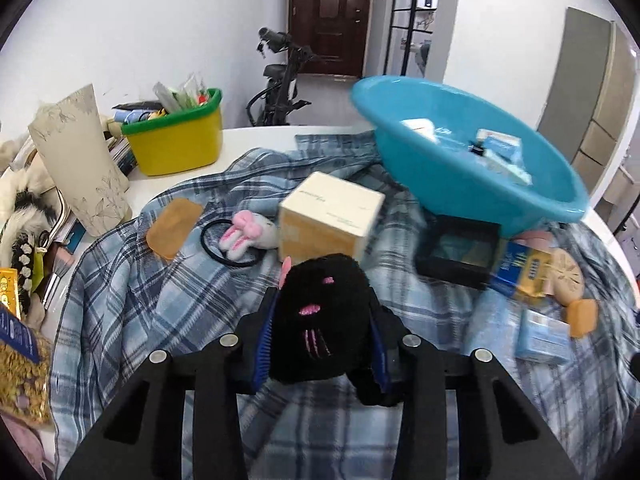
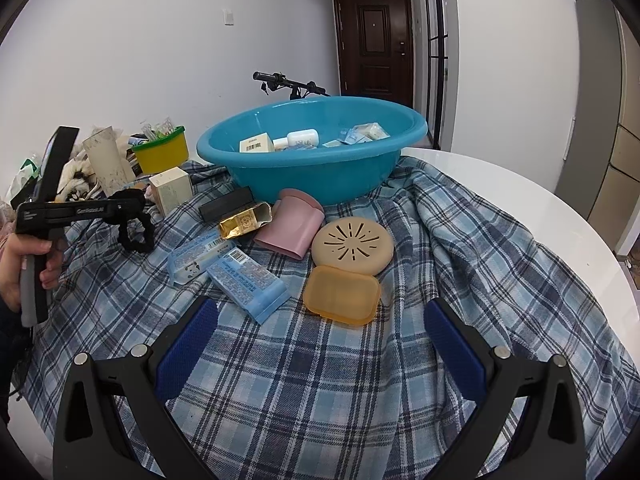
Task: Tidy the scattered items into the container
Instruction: 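Close the left tool around the black plush toy and lift it, then grasp the orange soap dish with right tool while left tool holds the plush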
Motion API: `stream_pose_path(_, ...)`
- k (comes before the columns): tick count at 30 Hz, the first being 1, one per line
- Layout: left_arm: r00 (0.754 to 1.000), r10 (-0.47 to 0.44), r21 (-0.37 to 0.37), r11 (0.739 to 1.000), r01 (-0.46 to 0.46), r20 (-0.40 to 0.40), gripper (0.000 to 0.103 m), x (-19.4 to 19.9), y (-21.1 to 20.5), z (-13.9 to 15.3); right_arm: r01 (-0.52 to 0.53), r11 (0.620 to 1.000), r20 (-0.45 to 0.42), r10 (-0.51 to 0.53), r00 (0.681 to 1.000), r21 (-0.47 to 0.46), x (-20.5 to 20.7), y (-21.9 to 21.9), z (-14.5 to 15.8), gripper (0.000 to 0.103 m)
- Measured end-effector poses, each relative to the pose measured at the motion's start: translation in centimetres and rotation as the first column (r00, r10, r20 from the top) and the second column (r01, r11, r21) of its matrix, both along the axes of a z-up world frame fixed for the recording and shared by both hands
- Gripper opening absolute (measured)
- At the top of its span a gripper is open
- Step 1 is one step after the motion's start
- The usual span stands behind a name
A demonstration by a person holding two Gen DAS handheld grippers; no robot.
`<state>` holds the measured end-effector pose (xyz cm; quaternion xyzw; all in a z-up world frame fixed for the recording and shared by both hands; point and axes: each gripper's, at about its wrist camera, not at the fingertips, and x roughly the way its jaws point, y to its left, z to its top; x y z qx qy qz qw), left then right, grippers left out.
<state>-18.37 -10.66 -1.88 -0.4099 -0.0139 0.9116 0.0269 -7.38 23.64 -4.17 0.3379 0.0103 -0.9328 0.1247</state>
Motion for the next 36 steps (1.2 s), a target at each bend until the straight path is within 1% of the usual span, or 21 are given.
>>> stream_pose_path(3,1.000,-0.017,-0.006,1.000,0.017,-0.022,0.042,1.3,1.3,0.8,-0.001,1.000,-0.005,0.001,1.000,-0.001,0.3,0.1,0.3,0.103)
stream_pose_path(11,0.997,-0.071,0.046,0.996,0.073,-0.039,0.042,5.0,4.3,2.3,0.007,1.000,-0.022,-0.007,1.000,-0.011,1.1,1.0,0.9,0.103)
stream_pose_path(15,0.995,-0.093,0.061,0.994,0.096,-0.037,0.042,6.8,5.4,2.3,0.010,1.000,-0.019,-0.010,1.000,-0.016,1.4,1.4,1.0,0.103)
stream_pose_path(22,0.993,-0.113,0.059,0.992,0.115,-0.028,0.042,9.2,7.1,1.2,0.014,1.000,-0.009,-0.014,1.000,-0.012,1.7,1.8,0.6,0.103)
stream_pose_path(25,0.993,-0.115,0.073,0.991,0.116,-0.029,0.042,9.8,7.2,0.9,0.013,1.000,0.000,-0.013,1.000,-0.007,1.8,1.8,0.3,0.103)
stream_pose_path(29,0.994,-0.098,0.060,0.993,0.101,-0.044,0.042,10.0,6.7,1.2,0.001,1.000,0.009,-0.001,1.000,-0.001,1.2,1.5,0.3,0.103)
stream_pose_path(33,0.995,-0.086,0.073,0.993,0.090,-0.056,0.042,9.8,6.1,1.5,0.007,1.000,0.017,-0.008,1.000,0.016,-0.3,1.1,0.5,0.103)
stream_pose_path(36,0.993,-0.095,0.081,0.992,0.101,-0.067,0.042,9.7,6.0,1.6,0.024,0.999,0.020,-0.025,0.999,0.038,-1.6,0.5,0.4,0.103)
